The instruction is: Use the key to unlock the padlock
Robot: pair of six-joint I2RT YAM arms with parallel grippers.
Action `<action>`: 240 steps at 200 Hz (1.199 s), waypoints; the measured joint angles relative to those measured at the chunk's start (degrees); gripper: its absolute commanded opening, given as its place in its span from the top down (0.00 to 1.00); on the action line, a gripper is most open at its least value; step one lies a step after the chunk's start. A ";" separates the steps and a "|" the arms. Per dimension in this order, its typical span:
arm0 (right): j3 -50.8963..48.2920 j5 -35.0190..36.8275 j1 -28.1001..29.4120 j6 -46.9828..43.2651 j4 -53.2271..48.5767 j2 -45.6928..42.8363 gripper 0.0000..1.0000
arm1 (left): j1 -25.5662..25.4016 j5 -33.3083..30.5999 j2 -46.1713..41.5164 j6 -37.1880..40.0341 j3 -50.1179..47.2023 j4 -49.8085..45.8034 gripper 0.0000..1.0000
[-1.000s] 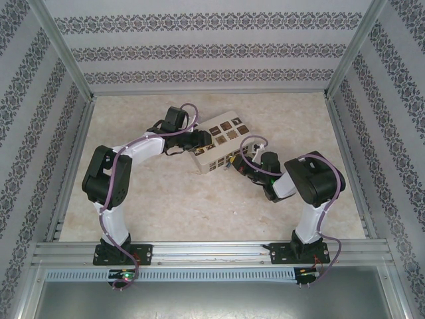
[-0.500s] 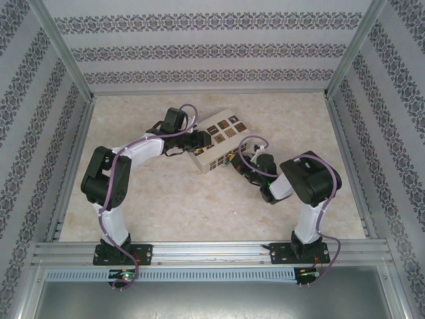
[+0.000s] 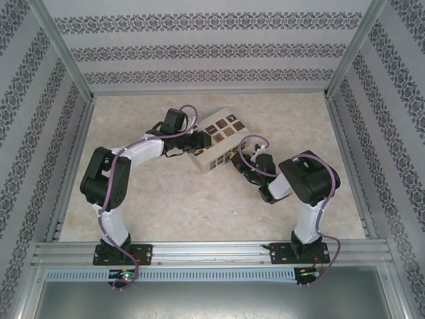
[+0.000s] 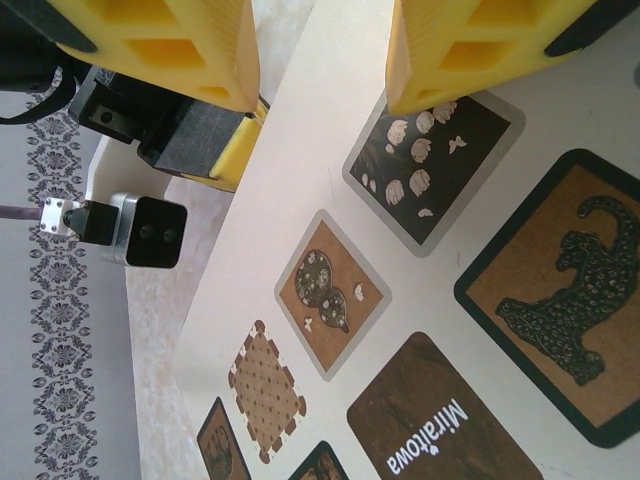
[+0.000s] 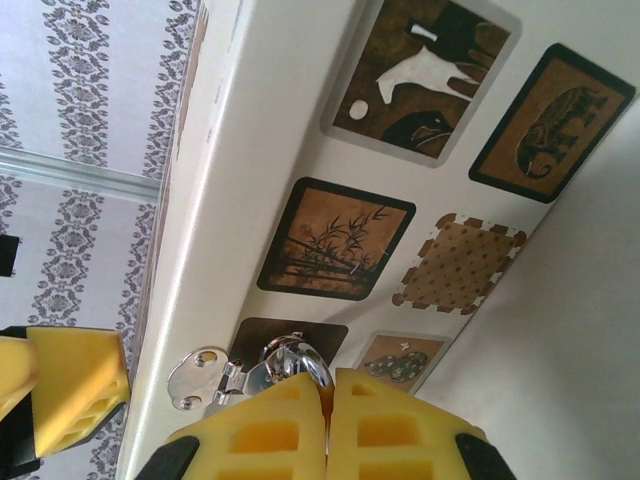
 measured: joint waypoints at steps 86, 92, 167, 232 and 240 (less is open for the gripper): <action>0.76 1.29 -1.07 -0.02 -0.15 0.00 1.00 | -0.07 0.02 -0.17 0.02 -0.11 -0.02 0.60; 0.87 1.36 -1.27 -0.04 -0.26 0.00 1.00 | -0.07 0.02 -0.22 0.02 -0.11 -0.02 0.59; 0.70 2.12 -2.78 -2.27 -4.55 -3.93 1.00 | -0.11 0.22 -0.63 0.02 -0.11 -0.09 0.55; -0.55 1.99 -4.28 -6.86 -12.87 -14.97 1.00 | 0.72 -1.38 -3.21 1.46 -0.87 -4.42 0.52; -0.61 1.99 -4.31 -7.72 -14.73 -16.87 1.00 | 0.94 -2.32 -3.98 2.29 -0.98 -5.33 0.51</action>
